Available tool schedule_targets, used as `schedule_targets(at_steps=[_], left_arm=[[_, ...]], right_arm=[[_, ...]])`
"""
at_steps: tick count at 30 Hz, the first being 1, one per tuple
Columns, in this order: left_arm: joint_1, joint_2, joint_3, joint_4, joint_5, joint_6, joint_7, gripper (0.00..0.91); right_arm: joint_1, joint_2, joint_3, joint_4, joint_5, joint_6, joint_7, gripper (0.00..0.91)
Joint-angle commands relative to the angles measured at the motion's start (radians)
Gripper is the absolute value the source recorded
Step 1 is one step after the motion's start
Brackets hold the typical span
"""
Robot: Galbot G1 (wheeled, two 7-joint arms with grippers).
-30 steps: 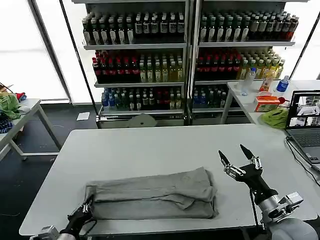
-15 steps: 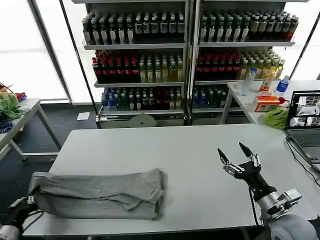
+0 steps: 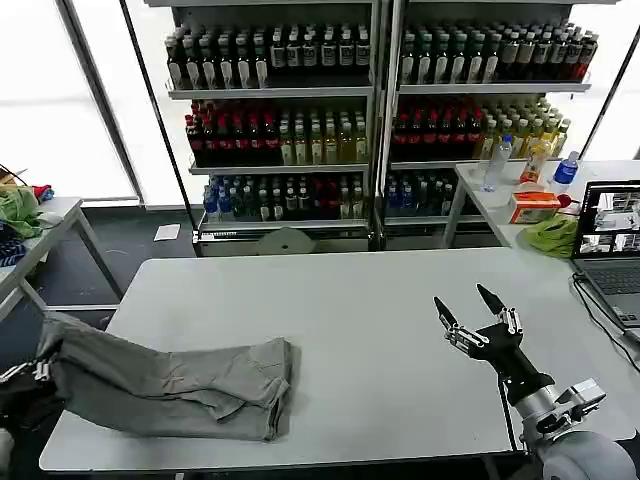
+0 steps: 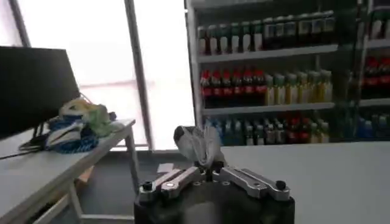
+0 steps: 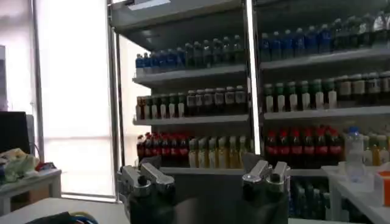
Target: Fold and organize the clothes.
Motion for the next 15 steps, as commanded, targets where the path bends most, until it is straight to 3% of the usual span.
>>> schedule_targets(at_steps=[1,6,15], left_arm=[[-0.075,0.041,0.469,-0.183,-0.040,0.078,-0.138,0.000],[-0.104,0.026,0.610,-0.126,-0.041,0.103,-0.190,0.000],[-0.116,-0.023,0.722,-0.059,-0.013,0.103,-0.191,0.000]], right_arm=[[-0.014,0.002,0.007,0.010,-0.001,0.000,0.000,0.907],[-0.027,0.014,0.012,0.013,-0.009,-0.002,0.000,0.907],[-0.031,0.016,0.017,0.007,-0.013,-0.004,0.001,0.907]])
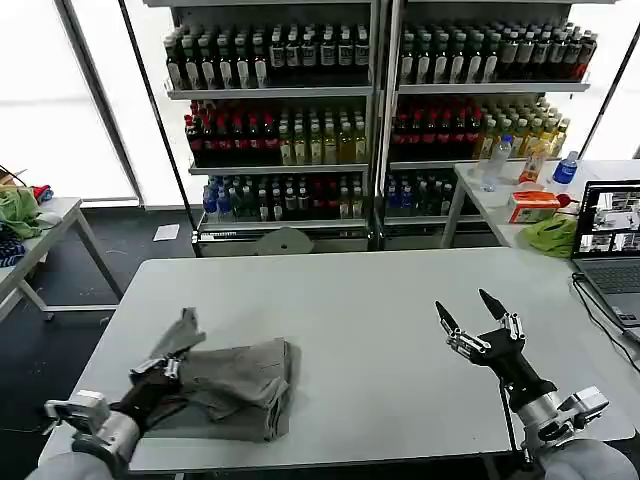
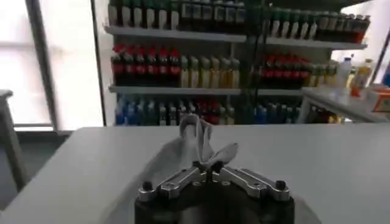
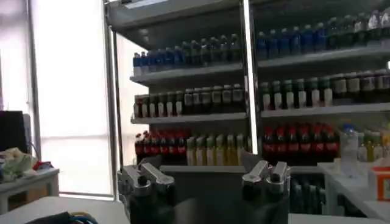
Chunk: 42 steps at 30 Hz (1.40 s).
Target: Fold and organize the clothes.
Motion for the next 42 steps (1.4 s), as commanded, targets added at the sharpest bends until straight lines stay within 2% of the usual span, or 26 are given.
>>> schedule_targets(at_steps=[1,6,10,11,12,13,14,15,16,23,26,32,35,38,42], left_arm=[[-0.046,-0.037,0.283,0.041,0.011,0.029,-0.060,0.000],[-0.088,-0.078,0.304,0.087,0.015,0.042,-0.068,0.000],[-0.083,-0.076,0.301,0.068,0.013,0.050,-0.061,0.000],[-0.081,-0.074,0.302,0.066,0.013,0.052,-0.062,0.010],[-0.083,-0.073,0.304,0.069,0.015,0.056,-0.063,0.060],[-0.086,-0.074,0.304,0.076,0.017,0.058,-0.065,0.191],[-0.091,-0.075,0.305,0.082,0.023,0.060,-0.066,0.514],[-0.093,-0.077,0.304,0.086,0.037,0.061,-0.065,0.746],[-0.092,-0.076,0.302,0.089,0.052,0.062,-0.061,0.907],[-0.113,-0.081,0.253,0.078,0.059,0.053,-0.046,0.907],[-0.119,-0.073,0.182,0.047,-0.021,0.058,-0.053,0.907],[-0.058,-0.046,0.055,-0.159,-0.133,0.068,-0.051,0.907],[-0.035,-0.035,-0.022,-0.205,-0.137,0.065,-0.044,0.907],[-0.031,-0.037,-0.120,-0.164,-0.128,0.059,-0.020,0.907],[-0.009,-0.066,-0.223,-0.008,-0.038,0.023,0.057,0.907]], right_arm=[[-0.004,0.003,-0.001,-0.001,-0.003,-0.003,0.001,0.907],[0.003,0.009,-0.009,-0.005,-0.004,-0.010,0.001,0.907],[0.020,0.010,-0.014,-0.009,-0.003,-0.021,0.003,0.907],[0.021,0.009,-0.015,-0.010,-0.003,-0.021,0.003,0.907],[0.024,0.009,-0.017,-0.011,-0.003,-0.021,0.002,0.907],[0.024,0.009,-0.018,-0.010,-0.003,-0.021,0.002,0.907],[0.024,0.011,-0.020,-0.009,-0.003,-0.021,0.002,0.907],[0.024,0.013,-0.021,-0.008,-0.003,-0.021,0.002,0.907],[0.024,0.013,-0.022,-0.008,-0.003,-0.022,0.002,0.907],[0.009,0.012,-0.022,0.004,-0.001,-0.021,0.000,0.907],[0.006,0.011,-0.021,0.004,0.000,-0.021,0.000,0.907],[0.015,0.019,-0.030,-0.003,-0.001,-0.021,0.001,0.907],[0.029,0.019,-0.036,-0.008,0.000,-0.023,0.003,0.907],[0.035,0.013,-0.039,-0.010,0.001,-0.024,0.002,0.907],[0.024,0.000,-0.037,-0.005,0.004,-0.023,-0.002,0.907]])
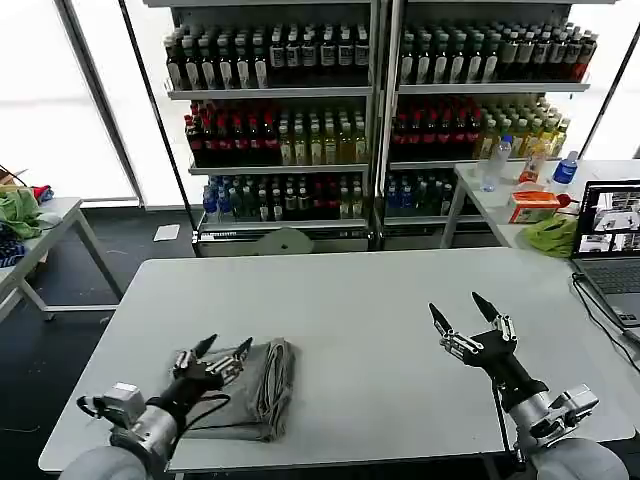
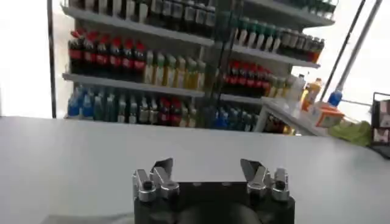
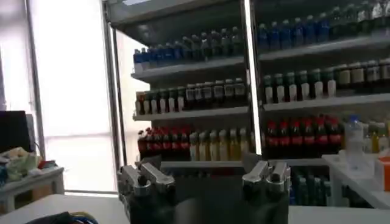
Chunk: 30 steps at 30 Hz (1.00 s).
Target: Fold and organize the clothes.
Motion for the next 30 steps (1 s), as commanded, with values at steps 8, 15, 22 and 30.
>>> schedule_targets(at_steps=[8,15,22,30], left_arm=[[0.090,-0.071,-0.241,0.229,-0.049,-0.085,0.042,0.907],[0.096,-0.091,-0.201,0.300,-0.068,-0.132,0.006,0.907],[0.077,-0.094,-0.175,0.330,-0.096,-0.127,-0.022,0.907],[0.075,-0.097,-0.145,0.353,-0.122,-0.118,-0.014,0.413]], right_arm=[[-0.013,-0.014,-0.010,-0.007,-0.003,0.002,-0.004,0.907],[0.001,-0.023,-0.016,-0.012,-0.003,-0.008,-0.003,0.907],[0.019,-0.022,-0.022,-0.003,-0.008,-0.019,0.001,0.907],[0.021,-0.025,-0.014,0.008,-0.004,-0.024,0.003,0.907]])
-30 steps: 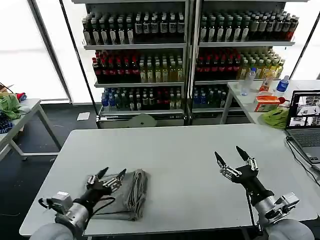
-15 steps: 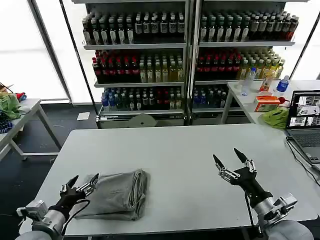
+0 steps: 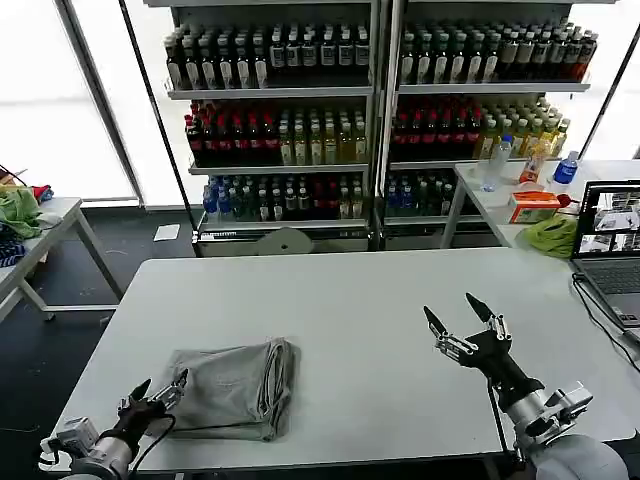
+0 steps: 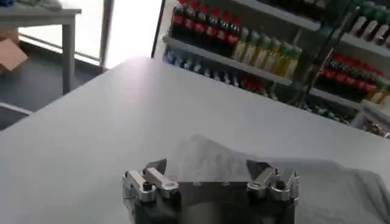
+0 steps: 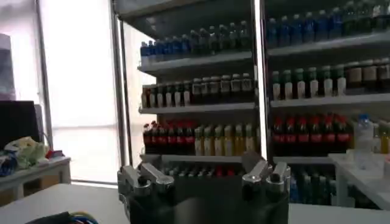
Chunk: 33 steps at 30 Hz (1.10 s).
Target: Fold and organize the clothes.
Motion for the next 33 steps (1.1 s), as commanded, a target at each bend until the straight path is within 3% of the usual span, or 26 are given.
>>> schedule_targets(at_steps=[1,2,5,20,25,33], left_arm=[[0.002,-0.013,0.018,0.066,-0.041,-0.013,-0.015,0.282],[0.001,-0.014,0.021,0.068,-0.053,-0.011,-0.017,0.141],[-0.001,-0.013,0.032,0.070,-0.062,-0.006,-0.015,0.000],[0.011,-0.067,0.058,-0.014,-0.095,-0.039,-0.015,0.000],[0.018,-0.061,-0.034,-0.042,-0.109,-0.047,-0.011,0.000],[0.023,0.063,-0.420,-0.003,-0.101,-0.047,0.086,0.000]], right_arm=[[0.004,-0.001,0.000,0.007,0.001,-0.005,0.001,0.907],[0.003,-0.002,-0.001,0.008,0.001,-0.005,0.001,0.907],[0.001,-0.008,-0.003,0.009,0.001,-0.005,0.000,0.907],[0.024,-0.010,-0.018,-0.007,0.004,-0.010,-0.001,0.907],[0.023,-0.011,-0.014,-0.009,0.006,-0.009,-0.003,0.907],[0.025,-0.016,-0.017,-0.023,0.009,-0.001,-0.006,0.907]])
